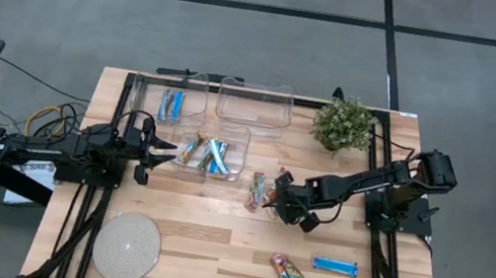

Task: Pick and place Granola Bars by type
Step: Put the orange granola bar into the bottom transparent bin

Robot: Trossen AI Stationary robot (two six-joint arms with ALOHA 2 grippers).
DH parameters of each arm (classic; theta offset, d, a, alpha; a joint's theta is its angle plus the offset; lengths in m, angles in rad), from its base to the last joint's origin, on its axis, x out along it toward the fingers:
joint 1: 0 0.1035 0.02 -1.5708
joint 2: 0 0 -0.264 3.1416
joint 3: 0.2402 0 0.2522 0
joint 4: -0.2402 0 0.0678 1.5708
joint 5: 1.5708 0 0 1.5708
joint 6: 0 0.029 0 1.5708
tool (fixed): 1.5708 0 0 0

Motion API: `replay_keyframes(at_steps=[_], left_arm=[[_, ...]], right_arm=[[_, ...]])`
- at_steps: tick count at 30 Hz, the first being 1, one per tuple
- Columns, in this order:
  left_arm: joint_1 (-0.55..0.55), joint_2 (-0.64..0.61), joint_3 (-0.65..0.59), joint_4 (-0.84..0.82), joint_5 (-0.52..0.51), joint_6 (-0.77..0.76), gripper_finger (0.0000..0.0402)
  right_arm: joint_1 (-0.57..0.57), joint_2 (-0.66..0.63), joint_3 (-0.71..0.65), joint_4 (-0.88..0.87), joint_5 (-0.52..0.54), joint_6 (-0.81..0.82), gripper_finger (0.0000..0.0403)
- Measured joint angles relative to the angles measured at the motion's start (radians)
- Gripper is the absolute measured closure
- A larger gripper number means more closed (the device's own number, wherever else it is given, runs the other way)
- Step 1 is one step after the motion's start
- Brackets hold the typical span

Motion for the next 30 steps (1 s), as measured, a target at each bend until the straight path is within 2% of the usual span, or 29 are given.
replay_keyframes(at_steps=[5, 12, 18, 22, 30], left_arm=[[0.0, 0.0, 0.0, 0.0, 0.0, 0.0, 0.0274], [0.0, 0.0, 0.0, 0.0, -0.001, 0.0, 0.0274], [0.0, 0.0, 0.0, 0.0, -0.002, 0.0, 0.0274], [0.0, 0.0, 0.0, 0.0, -0.002, 0.0, 0.0274], [0.0, 0.0, 0.0, 0.0, -0.002, 0.0, 0.0274]], right_arm=[[0.0, -0.005, -0.001, -0.002, -0.003, 0.082, 0.0345], [0.0, -0.035, -0.004, 0.016, -0.007, 0.223, 0.0348], [0.0, -0.079, -0.004, 0.032, -0.119, 0.326, 0.0349], [0.004, -0.108, -0.003, 0.087, -0.159, 0.356, 0.0349], [0.001, -0.169, -0.003, 0.289, -0.161, 0.451, 0.0349]])
